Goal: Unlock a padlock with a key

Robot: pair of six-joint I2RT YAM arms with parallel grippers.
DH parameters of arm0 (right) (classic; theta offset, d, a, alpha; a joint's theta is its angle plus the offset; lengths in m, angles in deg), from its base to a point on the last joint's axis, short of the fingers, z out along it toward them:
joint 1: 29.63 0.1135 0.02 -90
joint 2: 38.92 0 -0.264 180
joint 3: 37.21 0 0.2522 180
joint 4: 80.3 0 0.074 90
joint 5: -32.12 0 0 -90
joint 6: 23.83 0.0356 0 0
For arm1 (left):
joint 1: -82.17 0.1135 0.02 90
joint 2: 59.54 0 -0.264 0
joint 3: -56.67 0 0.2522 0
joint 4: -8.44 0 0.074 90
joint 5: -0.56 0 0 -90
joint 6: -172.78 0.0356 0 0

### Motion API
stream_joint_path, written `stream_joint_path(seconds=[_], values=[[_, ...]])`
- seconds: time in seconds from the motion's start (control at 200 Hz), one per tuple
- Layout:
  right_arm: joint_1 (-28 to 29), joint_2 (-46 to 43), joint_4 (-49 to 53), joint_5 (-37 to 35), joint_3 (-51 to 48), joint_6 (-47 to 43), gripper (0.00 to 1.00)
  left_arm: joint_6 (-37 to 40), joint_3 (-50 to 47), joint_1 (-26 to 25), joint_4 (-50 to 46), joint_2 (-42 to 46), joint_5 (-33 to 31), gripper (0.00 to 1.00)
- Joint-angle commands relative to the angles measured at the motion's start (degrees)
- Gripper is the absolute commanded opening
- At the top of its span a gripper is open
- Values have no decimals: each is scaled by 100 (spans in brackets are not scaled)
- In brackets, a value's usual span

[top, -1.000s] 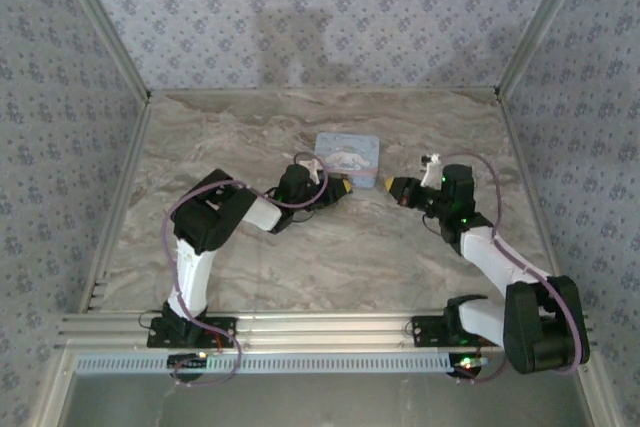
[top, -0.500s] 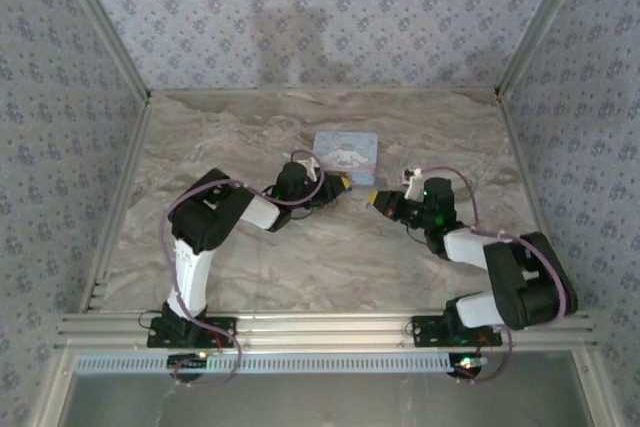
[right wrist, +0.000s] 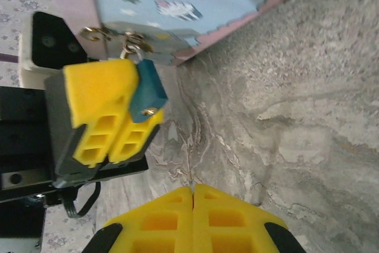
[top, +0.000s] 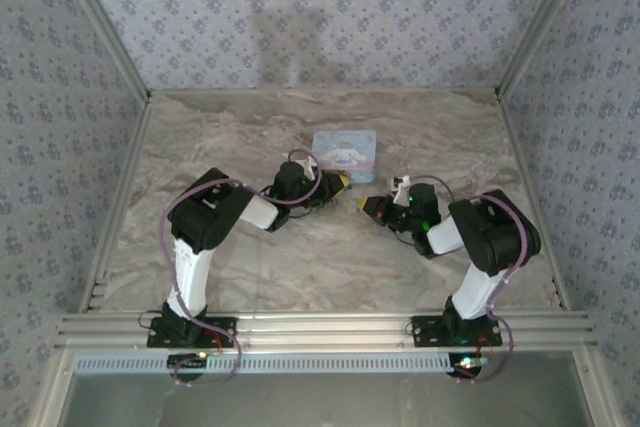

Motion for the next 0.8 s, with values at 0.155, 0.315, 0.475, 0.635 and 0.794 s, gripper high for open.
stream_joint_path(seconds=[0.155,0.315,0.475,0.635,0.794], values=[[123,467,-1144,13,142,488,0,-493,-192,14,-170,-312,390,4],[109,635,-1441,48,168,641,0,-520,-203,9,-97,-323,399,4],[114,691,-1474,65,255,694,0,-545,-211,8,-24,-348,410,4],[112,683,-1486,83,262,715,0,-590,-244,16,81,-389,407,4],[102,731,-1537,73,264,749,0,-651,-244,16,162,-424,423,4]])
